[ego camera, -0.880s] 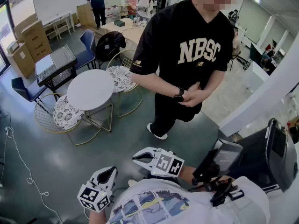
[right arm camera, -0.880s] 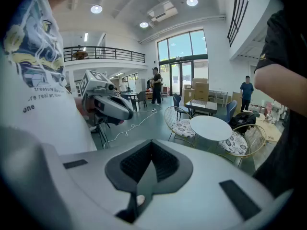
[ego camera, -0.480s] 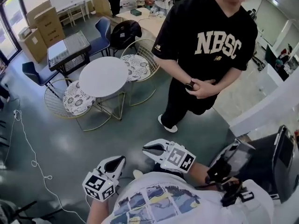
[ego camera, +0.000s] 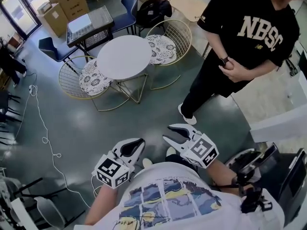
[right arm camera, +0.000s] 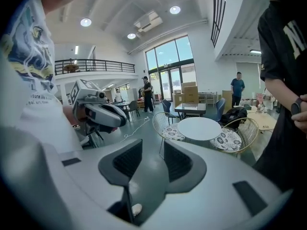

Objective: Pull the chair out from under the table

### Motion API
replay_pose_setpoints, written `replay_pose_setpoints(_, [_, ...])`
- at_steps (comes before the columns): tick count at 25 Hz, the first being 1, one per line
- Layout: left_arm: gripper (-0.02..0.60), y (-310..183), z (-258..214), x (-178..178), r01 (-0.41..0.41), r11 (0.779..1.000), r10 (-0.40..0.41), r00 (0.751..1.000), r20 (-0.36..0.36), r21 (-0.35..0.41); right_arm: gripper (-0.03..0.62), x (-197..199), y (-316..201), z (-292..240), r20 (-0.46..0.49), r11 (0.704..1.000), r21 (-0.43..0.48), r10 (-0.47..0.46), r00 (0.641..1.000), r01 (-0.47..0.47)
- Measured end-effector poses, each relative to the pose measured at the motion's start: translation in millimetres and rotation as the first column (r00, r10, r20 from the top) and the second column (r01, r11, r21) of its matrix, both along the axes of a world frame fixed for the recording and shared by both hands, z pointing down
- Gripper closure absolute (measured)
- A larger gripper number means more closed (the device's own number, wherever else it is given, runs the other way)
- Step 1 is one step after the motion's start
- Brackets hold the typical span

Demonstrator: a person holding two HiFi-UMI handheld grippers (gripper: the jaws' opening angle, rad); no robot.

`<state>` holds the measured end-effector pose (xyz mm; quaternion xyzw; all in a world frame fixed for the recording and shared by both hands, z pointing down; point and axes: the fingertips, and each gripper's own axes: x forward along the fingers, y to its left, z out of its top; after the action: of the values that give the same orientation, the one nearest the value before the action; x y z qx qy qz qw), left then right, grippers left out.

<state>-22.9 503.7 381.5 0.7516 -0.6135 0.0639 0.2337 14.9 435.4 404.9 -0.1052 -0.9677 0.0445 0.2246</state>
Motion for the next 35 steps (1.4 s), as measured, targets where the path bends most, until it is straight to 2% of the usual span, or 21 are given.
replay_pose_setpoints(8, [0.558,-105,-2,8,-0.035,0.999,0.035,0.999,0.031,-0.008,0.465,12,-107,8,0.017,0.997,-0.01,0.074,0.997,-0.074])
replay_pose_setpoints(16, [0.532,-202,11,7,-0.093,0.995,0.093,0.996,-0.007,-0.039,0.465,13,-205,38,-0.03,0.985,-0.06,0.16,0.987,-0.162])
replay_pose_setpoints(22, [0.532,-291,34,-63,-0.146,0.989,0.146,0.989,0.0,0.003,0.465,-49,-296,59,-0.041,0.969,-0.032,0.242,0.969,-0.243])
replay_pose_setpoints(25, [0.532,-331,30,-96,-0.176,0.984,0.176,0.984,-0.021,0.012,0.465,-83,-332,59,-0.085,0.96,-0.028,0.277,0.957,-0.28])
replay_pose_setpoints(28, [0.534,-368,14,-134,-0.201,0.978,0.202,0.979,-0.016,0.059,0.465,-122,-371,56,-0.107,0.961,0.035,0.277,0.955,-0.275])
replay_pose_setpoints(31, [0.532,-389,1,-175,-0.221,0.972,0.222,0.975,0.004,0.073,0.465,-165,-404,55,-0.12,0.952,0.082,0.304,0.945,-0.296])
replay_pose_setpoints(35, [0.532,-411,-2,-211,-0.188,0.979,0.189,0.982,-0.002,0.073,0.465,-204,-463,82,-0.186,0.935,0.055,0.353,0.917,-0.349])
